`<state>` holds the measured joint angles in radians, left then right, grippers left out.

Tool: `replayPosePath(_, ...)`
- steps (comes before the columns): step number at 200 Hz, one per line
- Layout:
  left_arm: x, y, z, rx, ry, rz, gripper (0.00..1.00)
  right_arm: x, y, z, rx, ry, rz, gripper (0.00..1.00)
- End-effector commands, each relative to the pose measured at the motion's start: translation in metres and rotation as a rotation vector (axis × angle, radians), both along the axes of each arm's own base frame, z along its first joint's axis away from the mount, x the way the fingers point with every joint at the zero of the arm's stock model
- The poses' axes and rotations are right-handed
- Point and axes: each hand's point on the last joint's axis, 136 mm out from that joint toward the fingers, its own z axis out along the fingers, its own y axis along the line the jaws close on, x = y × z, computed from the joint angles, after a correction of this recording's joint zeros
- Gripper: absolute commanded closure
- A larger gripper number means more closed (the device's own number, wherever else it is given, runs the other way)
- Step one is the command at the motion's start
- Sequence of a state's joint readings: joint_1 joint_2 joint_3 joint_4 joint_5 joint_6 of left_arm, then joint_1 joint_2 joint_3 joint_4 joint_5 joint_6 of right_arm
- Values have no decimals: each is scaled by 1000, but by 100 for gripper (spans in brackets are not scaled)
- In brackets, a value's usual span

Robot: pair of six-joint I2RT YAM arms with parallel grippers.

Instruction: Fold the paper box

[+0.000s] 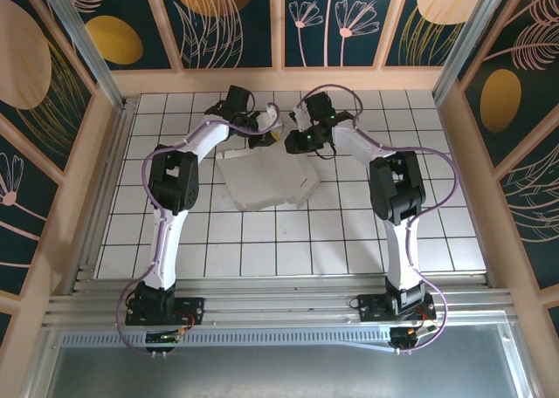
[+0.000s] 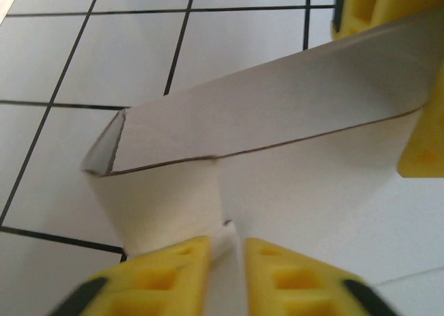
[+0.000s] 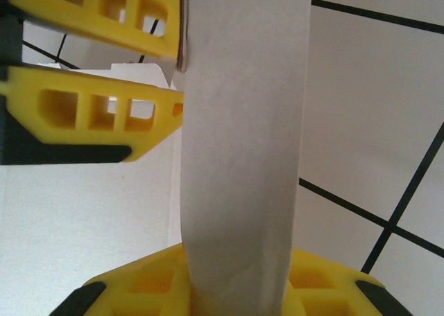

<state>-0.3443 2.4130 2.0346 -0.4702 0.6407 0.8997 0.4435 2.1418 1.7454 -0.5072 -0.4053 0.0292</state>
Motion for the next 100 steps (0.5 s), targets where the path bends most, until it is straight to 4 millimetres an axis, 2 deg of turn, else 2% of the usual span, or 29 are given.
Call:
replayPosePath(1,5,14,-70,138,70,92,67,-25,27,56,127,-76,149,77)
replayPosePath(15,7,15,-70,141,65,99,66,-26,27,54,125,-71,152,77)
replayPosePath(34,12,15,-68,133,57,126,72,-26,26,52,121,-69,153,77)
replayPosePath(44,13,14,-63,116,50,131,72,-26,25,51,114,-69,151,77)
replayPosePath(60,10,11,-48,72,35,123,65,-26,23,48,102,-70,146,77)
replayPosePath(100,-13,10,0,-43,-24,81,61,-23,19,44,81,-74,135,77)
